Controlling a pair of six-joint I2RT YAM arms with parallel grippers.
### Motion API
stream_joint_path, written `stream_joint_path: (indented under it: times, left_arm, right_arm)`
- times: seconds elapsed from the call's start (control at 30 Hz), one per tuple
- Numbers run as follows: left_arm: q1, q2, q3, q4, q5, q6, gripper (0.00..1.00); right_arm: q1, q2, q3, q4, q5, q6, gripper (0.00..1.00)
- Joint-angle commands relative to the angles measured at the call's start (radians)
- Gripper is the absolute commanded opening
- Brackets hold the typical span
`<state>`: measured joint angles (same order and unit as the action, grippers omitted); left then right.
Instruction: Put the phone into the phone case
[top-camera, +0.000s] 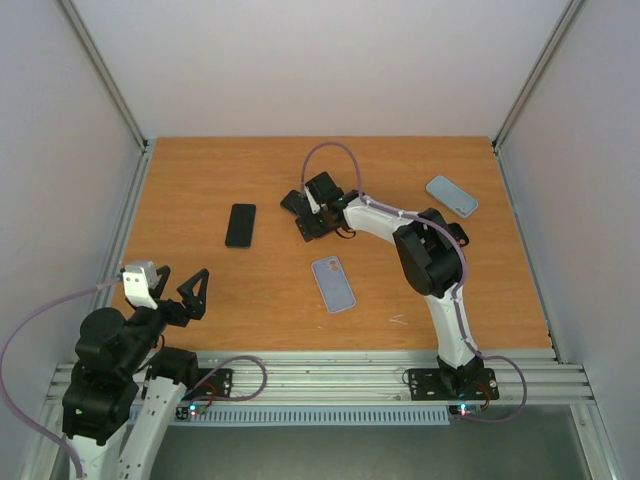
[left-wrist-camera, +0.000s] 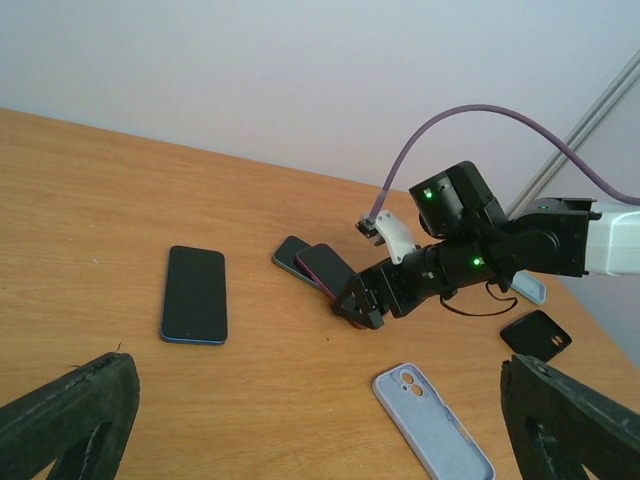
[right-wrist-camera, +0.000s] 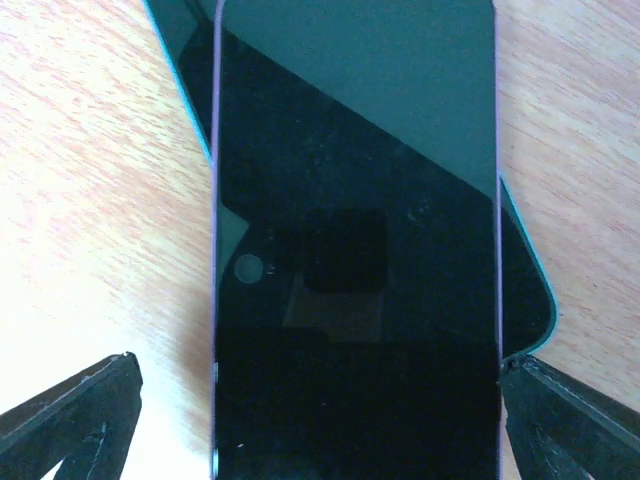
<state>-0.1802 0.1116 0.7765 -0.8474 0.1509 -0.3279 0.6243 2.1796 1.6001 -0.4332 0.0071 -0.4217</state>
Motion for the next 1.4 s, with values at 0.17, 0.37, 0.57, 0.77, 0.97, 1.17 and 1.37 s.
stream_joint_path:
  times: [0.17, 0.37, 0.57, 0.77, 0.97, 1.17, 1.37]
  left_arm:
    - [0.002, 0.012, -0.006, 0.058, 0.02, 0.016, 0.99]
    - [0.002, 0.008, -0.006, 0.057, 0.019, 0.018, 0.99]
    - [0.002, 0.013, -0.007, 0.057, 0.018, 0.016, 0.99]
    - [0.002, 0.02, -0.004, 0.051, -0.008, 0.013, 0.99]
    - [0.002, 0.048, 0.012, 0.043, -0.002, -0.012, 0.99]
    - [0.002, 0.13, 0.057, 0.042, 0.054, -0.083, 0.99]
    - [0.002, 0.19, 0.021, 0.096, 0.158, -0.167, 0.99]
  right_arm:
    - [-0.021, 0.037, 0.025, -0.031, 0.037, 0.009, 0.98]
    - [-0.022, 0.055, 0.029, -0.056, 0.017, 0.025, 0.99]
    - [-0.021, 0.064, 0.02, -0.064, 0.01, 0.042, 0.93]
    - [-0.022, 0.021, -0.013, -0.072, 0.025, 0.047, 0.78]
    - [-0.022, -0.07, -0.072, -0.064, 0.015, 0.083, 0.62]
    - [-0.019, -0.188, -0.142, -0.049, 0.004, 0.139, 0.5]
    - [-0.005, -0.339, -0.241, -0.024, 0.004, 0.205, 0.41]
